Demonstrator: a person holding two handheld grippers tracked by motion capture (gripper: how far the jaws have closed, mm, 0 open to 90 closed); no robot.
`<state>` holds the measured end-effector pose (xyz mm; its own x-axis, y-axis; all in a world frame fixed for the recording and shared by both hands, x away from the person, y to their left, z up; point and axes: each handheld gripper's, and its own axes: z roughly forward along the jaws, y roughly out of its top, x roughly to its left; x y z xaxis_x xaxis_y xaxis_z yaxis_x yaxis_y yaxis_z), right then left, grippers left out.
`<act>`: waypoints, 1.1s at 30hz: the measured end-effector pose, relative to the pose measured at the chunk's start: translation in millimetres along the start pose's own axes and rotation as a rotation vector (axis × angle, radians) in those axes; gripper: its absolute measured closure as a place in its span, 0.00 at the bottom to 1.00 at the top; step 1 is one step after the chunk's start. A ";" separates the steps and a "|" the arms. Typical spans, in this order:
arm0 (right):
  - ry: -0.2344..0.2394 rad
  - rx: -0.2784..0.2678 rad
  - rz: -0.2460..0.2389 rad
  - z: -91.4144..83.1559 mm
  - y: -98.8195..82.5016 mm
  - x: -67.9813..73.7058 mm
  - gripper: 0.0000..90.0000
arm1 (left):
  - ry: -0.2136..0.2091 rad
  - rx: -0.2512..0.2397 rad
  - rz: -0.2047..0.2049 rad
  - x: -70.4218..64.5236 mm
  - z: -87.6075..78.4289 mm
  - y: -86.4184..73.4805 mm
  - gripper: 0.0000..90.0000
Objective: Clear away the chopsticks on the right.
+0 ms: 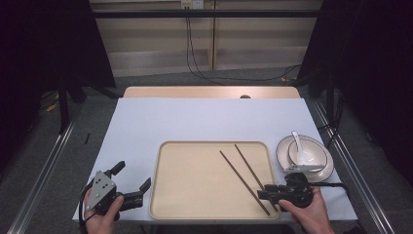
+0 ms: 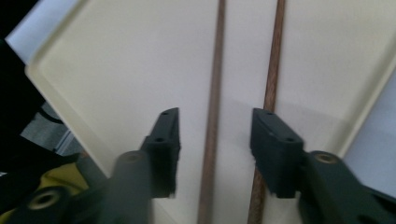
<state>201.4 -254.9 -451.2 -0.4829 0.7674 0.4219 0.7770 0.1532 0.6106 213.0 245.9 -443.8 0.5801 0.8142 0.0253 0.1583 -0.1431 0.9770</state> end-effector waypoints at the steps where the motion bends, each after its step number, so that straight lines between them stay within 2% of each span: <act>1: 0.000 -0.011 -0.022 -2.5 1.1 -1.1 0.44 | -0.001 -0.001 0.000 -0.1 0.1 0.0 0.02; 4: 0.003 -0.041 -0.064 -10.1 2.9 -3.6 0.36 | -0.005 0.006 -0.006 -0.4 0.2 -0.3 0.02; 7: -0.013 -0.077 -0.110 -19.1 4.4 -8.4 0.24 | 0.002 0.011 -0.006 -0.3 0.5 -0.4 0.02; 9: 0.017 -0.084 -0.136 -25.4 5.0 -13.6 0.08 | 0.004 0.014 -0.006 -0.2 0.5 -0.5 0.02; 10: 0.037 -0.089 -0.137 -28.7 4.5 -16.7 0.03 | 0.006 0.015 -0.005 -0.3 0.4 -0.5 0.02; 11: 0.066 -0.112 -0.140 -32.7 3.9 -21.7 0.04 | 0.006 0.014 -0.007 -0.4 0.5 -0.5 0.02; 15: 0.053 -0.161 -0.140 -44.8 1.5 -34.0 0.07 | 0.000 0.018 -0.012 -0.8 0.8 -0.9 0.02; 17: 0.060 -0.227 -0.184 -53.8 -1.2 -40.6 0.09 | 0.002 0.019 -0.019 -1.0 1.0 -1.1 0.02; 18: 0.057 -0.247 -0.213 -59.0 -2.3 -42.8 0.08 | 0.002 0.021 -0.019 -1.1 0.8 -1.2 0.02; 20: 0.045 -0.284 -0.239 -68.2 -4.7 -47.0 0.05 | 0.002 0.028 -0.022 -1.4 0.0 -1.5 0.02; 23: -0.016 -0.347 -0.285 -80.5 -12.7 -55.8 0.05 | 0.003 0.030 -0.031 -1.0 -0.9 -1.6 0.02; 27: -0.085 -0.372 -0.283 -89.3 -23.6 -63.4 0.01 | 0.006 0.035 -0.040 -1.4 -2.1 -1.8 0.02; 30: -0.106 -0.372 -0.295 -93.2 -29.2 -67.0 0.01 | 0.005 0.036 -0.050 -2.9 -3.1 -2.1 0.02; 33: -0.144 -0.393 -0.327 -96.8 -36.8 -73.5 0.01 | 0.005 0.040 -0.048 -3.2 -5.7 -2.2 0.02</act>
<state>169.2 -377.3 -439.8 -0.5926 0.8007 0.0876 0.3715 0.1753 0.9117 206.3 246.8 -444.9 0.5668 0.8236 -0.0206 0.2181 -0.1259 0.9678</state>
